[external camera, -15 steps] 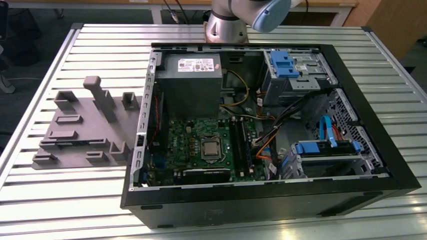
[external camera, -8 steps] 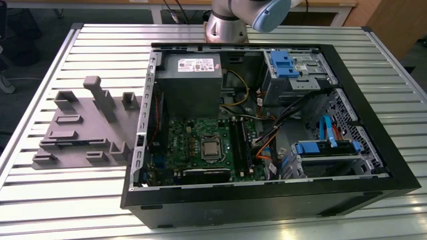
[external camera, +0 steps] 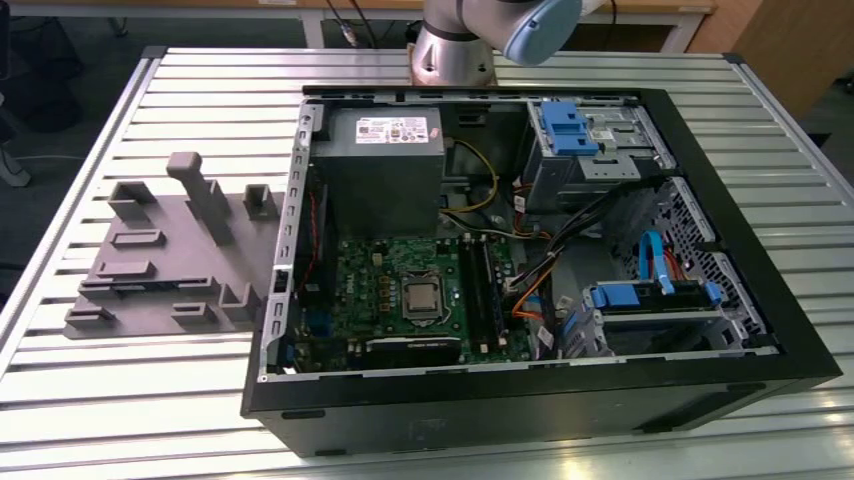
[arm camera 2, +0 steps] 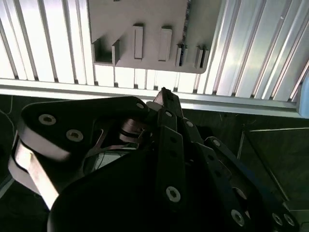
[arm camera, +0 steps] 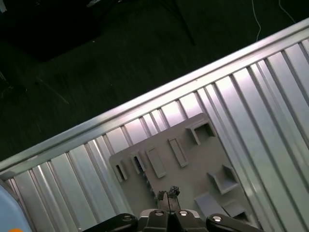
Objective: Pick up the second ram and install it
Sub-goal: 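Pick up the second ram and move it above second insertion slot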
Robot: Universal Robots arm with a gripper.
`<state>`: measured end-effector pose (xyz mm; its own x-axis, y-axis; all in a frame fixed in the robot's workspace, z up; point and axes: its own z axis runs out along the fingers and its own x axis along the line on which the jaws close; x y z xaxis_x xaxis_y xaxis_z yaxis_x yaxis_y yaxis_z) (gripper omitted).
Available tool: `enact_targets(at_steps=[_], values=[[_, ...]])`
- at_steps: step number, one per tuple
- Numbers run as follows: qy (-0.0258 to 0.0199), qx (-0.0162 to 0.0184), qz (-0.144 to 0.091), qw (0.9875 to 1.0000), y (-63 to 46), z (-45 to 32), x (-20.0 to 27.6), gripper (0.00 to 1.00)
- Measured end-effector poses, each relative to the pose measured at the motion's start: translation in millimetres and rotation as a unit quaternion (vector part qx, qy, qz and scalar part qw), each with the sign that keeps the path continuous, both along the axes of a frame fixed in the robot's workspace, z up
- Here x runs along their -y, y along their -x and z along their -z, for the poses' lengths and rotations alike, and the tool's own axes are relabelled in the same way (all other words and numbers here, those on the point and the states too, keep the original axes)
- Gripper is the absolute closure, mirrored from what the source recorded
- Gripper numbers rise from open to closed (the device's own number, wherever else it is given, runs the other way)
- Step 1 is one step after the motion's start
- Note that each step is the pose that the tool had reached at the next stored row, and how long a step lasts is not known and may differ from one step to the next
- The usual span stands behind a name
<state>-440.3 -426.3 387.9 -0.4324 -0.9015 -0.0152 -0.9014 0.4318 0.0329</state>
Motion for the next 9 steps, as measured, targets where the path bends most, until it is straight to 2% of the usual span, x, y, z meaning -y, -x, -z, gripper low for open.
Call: enact_targets(at_steps=[5, 9], values=[[0.0001, 0.0000, -0.026, 0.9997, 1.0, 0.2, 0.0, 0.89], [0.0001, 0.0000, -0.053, 0.9986, 1.2, 0.8, 0.0, 0.89]])
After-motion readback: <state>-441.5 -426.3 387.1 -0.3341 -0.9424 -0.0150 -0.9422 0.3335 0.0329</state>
